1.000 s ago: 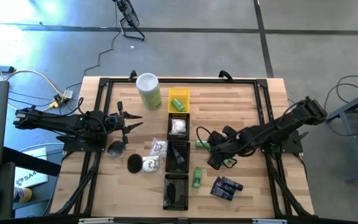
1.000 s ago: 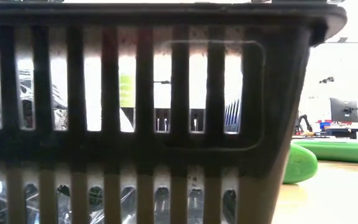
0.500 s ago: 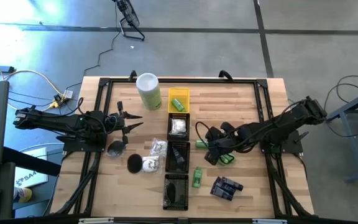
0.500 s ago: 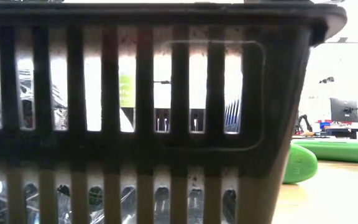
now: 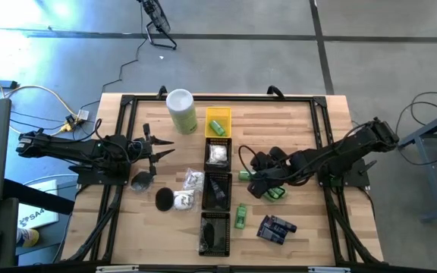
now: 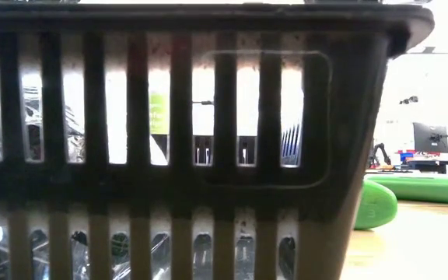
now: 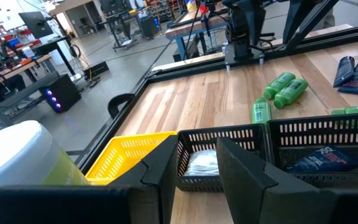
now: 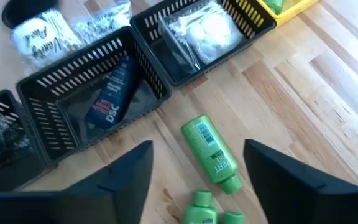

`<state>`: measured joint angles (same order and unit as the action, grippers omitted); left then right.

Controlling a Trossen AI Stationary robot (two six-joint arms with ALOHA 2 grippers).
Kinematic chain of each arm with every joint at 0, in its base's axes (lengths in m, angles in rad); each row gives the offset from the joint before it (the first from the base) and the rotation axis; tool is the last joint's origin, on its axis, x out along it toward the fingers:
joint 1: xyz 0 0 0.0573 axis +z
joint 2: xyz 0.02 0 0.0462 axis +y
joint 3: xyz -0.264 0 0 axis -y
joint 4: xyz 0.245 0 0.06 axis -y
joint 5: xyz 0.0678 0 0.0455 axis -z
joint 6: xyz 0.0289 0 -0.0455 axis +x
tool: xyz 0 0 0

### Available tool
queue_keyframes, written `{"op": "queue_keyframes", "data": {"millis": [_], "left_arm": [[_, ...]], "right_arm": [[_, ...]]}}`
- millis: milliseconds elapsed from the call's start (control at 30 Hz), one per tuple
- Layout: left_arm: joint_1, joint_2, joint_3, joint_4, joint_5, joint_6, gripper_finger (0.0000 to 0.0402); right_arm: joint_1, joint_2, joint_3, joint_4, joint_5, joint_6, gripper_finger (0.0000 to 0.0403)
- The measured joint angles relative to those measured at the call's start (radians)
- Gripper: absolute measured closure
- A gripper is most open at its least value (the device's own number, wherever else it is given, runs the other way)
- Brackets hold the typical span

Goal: Pick & Place Travel size toiletries
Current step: Put the green bottle into the yellow basket

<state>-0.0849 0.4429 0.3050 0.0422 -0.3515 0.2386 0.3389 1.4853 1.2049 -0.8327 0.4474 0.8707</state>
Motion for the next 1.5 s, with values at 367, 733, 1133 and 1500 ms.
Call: {"op": "queue_keyframes", "data": {"millis": [367, 733, 1133, 1500], "left_arm": [[0.000, 0.000, 0.000, 0.000, 0.000, 0.000, 0.0293], [0.000, 0.000, 0.000, 0.000, 0.000, 0.000, 0.0293], [0.000, 0.000, 0.000, 0.000, 0.000, 0.000, 0.0293], [0.000, 0.000, 0.000, 0.002, 0.000, 0.000, 0.0293]], "right_arm": [[0.000, 0.000, 0.000, 0.009, -0.008, -0.003, 0.0099], [0.000, 0.000, 0.000, 0.015, -0.004, -0.003, 0.0104], [0.000, 0.000, 0.000, 0.014, -0.013, -0.003, 0.0104], [0.000, 0.000, 0.000, 0.014, -0.066, 0.058, 0.0104]]}}
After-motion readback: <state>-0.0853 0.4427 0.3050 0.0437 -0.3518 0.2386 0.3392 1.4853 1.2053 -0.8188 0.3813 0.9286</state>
